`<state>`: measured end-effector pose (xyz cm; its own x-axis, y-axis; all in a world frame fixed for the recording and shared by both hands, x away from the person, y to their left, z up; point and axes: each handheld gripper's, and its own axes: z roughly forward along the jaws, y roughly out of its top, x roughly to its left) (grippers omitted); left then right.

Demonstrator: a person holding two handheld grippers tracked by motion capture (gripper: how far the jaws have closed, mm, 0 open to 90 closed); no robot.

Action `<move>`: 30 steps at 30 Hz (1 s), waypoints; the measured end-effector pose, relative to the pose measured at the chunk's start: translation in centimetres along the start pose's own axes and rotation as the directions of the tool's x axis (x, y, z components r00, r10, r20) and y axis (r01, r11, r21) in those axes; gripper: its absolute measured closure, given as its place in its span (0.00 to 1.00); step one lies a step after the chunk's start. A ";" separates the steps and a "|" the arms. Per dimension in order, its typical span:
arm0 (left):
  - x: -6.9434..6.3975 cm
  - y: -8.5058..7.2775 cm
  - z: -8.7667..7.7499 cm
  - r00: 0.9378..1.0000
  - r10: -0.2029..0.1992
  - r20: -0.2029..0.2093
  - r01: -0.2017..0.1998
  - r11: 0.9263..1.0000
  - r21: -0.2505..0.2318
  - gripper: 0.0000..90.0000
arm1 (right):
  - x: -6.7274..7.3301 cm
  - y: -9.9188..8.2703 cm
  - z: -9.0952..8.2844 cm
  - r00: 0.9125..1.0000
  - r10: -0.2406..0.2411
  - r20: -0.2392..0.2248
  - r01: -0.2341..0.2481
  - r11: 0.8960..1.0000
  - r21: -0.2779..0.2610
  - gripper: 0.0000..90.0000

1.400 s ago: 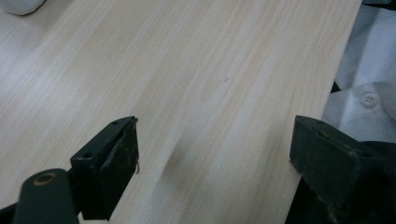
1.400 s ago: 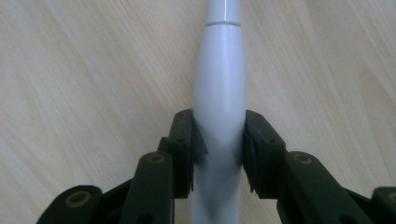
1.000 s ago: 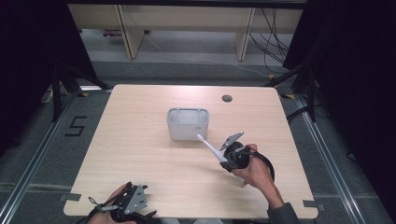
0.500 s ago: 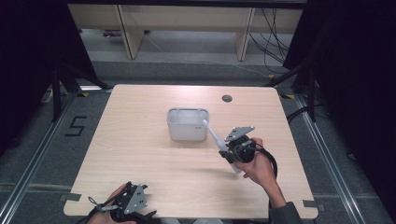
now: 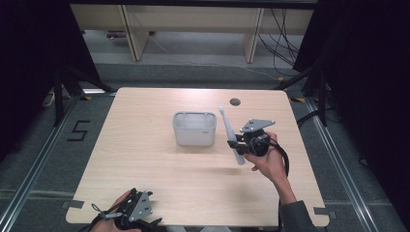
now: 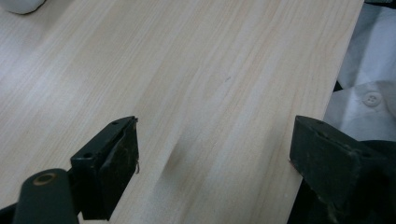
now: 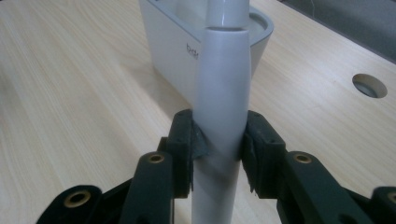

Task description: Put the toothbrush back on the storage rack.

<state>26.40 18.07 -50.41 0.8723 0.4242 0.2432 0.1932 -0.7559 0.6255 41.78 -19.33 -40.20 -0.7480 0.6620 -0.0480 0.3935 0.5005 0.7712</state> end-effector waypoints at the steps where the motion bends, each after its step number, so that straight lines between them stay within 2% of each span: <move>1: 0.0 0.0 0.0 1.000 -0.001 0.001 0.001 1.000 0.000 0.17 | -0.1 0.1 -0.1 1.000 0.012 0.001 -0.012 1.000 -0.013 0.74; 5: 0.0 0.0 -0.1 1.000 0.000 0.003 0.000 1.000 0.003 0.17 | -0.6 0.7 0.0 1.000 0.023 0.007 -0.023 0.997 -0.073 0.74; 6: 0.0 0.0 -0.1 1.000 -0.001 0.003 0.001 1.000 0.000 0.17 | -0.6 0.8 0.0 0.999 0.049 0.003 -0.049 0.996 -0.078 0.74; 7: 0.0 0.0 -0.1 1.000 -0.001 0.003 0.001 1.000 0.000 0.17 | -0.9 1.0 0.1 0.999 0.031 0.013 -0.030 0.994 -0.106 0.74; 8: 0.0 0.0 0.0 1.000 0.002 -0.001 -0.002 1.000 0.002 0.17 | -0.7 1.2 0.1 0.998 0.065 0.006 -0.064 0.992 -0.106 0.74; 11: 0.0 0.0 -0.1 1.000 -0.002 0.004 0.002 1.000 0.002 0.17 | -1.0 1.6 0.2 0.997 0.075 0.009 -0.073 0.986 -0.149 0.74; 12: 0.0 0.0 0.0 1.000 0.000 0.005 0.000 1.000 0.003 0.17 | -0.9 1.8 0.4 0.996 0.094 0.008 -0.092 0.983 -0.162 0.74; 13: 0.0 0.0 0.0 1.000 0.001 0.001 -0.001 1.000 -0.001 0.17 | -1.1 2.0 0.4 0.997 0.076 0.018 -0.072 0.984 -0.164 0.74; 15: 0.0 0.0 0.0 1.000 0.000 0.001 0.000 1.000 -0.001 0.17 | -1.0 2.2 0.6 0.994 0.104 0.020 -0.098 0.978 -0.184 0.74; 18: 0.0 0.0 0.0 1.000 0.002 0.002 -0.002 1.000 -0.001 0.17 | -1.2 2.7 0.7 0.993 0.112 0.021 -0.105 0.972 -0.209 0.74; 19: 0.0 0.0 0.0 1.000 0.002 0.001 -0.002 1.000 0.001 0.17 | -1.3 2.9 0.8 0.994 0.103 0.033 -0.093 0.970 -0.226 0.74; 20: 0.0 0.0 0.0 1.000 0.000 0.001 0.000 1.000 0.000 0.17 | -1.2 3.2 0.9 0.993 0.116 0.021 -0.108 0.967 -0.230 0.74; 23: 0.0 0.0 0.0 1.000 -0.002 0.007 0.002 1.000 0.000 0.17 | -1.3 3.8 1.0 0.993 0.120 0.020 -0.111 0.960 -0.258 0.74; 25: 0.0 0.0 0.0 1.000 -0.001 0.002 0.001 1.000 -0.001 0.17 | -1.3 4.2 1.0 0.991 0.126 0.032 -0.113 0.957 -0.267 0.74; 26: 0.0 0.0 0.0 1.000 -0.003 0.003 0.003 1.000 -0.004 0.17 | -1.2 4.4 1.0 0.988 0.149 0.028 -0.137 0.954 -0.268 0.74; 30: 0.0 0.0 0.0 1.000 0.002 0.001 -0.002 1.000 0.001 0.17 | -1.4 5.3 1.1 0.992 0.126 0.032 -0.111 0.951 -0.289 0.74</move>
<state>26.42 18.08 -50.43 0.8733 0.4223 0.2430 0.1924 -0.7571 0.6243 45.48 -17.03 -36.74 -0.6749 0.7373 0.0292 0.3031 0.2410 0.9220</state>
